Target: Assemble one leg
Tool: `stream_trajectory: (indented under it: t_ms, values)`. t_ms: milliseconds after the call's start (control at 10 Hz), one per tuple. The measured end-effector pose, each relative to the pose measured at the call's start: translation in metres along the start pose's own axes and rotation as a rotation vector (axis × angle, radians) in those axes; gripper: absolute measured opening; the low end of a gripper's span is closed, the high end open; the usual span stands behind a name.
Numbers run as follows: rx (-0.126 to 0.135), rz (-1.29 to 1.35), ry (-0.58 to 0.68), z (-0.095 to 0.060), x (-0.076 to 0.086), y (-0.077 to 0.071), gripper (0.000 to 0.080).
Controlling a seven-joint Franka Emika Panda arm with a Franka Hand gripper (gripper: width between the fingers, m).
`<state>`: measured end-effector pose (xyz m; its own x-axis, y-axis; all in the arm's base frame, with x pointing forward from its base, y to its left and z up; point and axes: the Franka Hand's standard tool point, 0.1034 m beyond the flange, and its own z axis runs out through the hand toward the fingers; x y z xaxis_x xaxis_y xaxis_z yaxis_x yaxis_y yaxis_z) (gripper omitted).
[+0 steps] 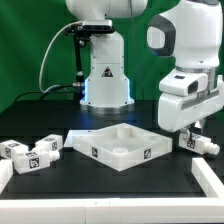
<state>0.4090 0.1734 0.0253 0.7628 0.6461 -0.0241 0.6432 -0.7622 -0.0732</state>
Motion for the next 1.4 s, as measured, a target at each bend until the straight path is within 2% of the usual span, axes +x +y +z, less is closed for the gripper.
stream_trajectory:
  t_ms: [300,400,500,600,700,800,900,1100,1200,1300,1400]
  values:
    - [0.001,0.000,-0.002,0.001,-0.001,0.001,0.0282]
    - [0.001,0.000,-0.006,0.000,-0.001,0.001,0.0486]
    - [-0.006,0.000,-0.025,-0.012,-0.003,0.004,0.0595]
    - [-0.018,-0.020,-0.049,-0.032,-0.005,0.011,0.0595]
    - [-0.031,-0.046,-0.064,-0.055,-0.010,0.022,0.0643]
    - [-0.029,-0.080,-0.073,-0.071,-0.017,0.037,0.0643]
    - [-0.030,-0.127,-0.077,-0.081,-0.027,0.058,0.0648]
    - [-0.028,-0.182,-0.072,-0.087,-0.050,0.103,0.0649]
    - [-0.028,-0.219,-0.059,-0.083,-0.057,0.122,0.0649]
    - [-0.026,-0.231,-0.051,-0.075,-0.064,0.136,0.0649]
    - [-0.019,-0.223,-0.054,-0.071,-0.066,0.138,0.0649]
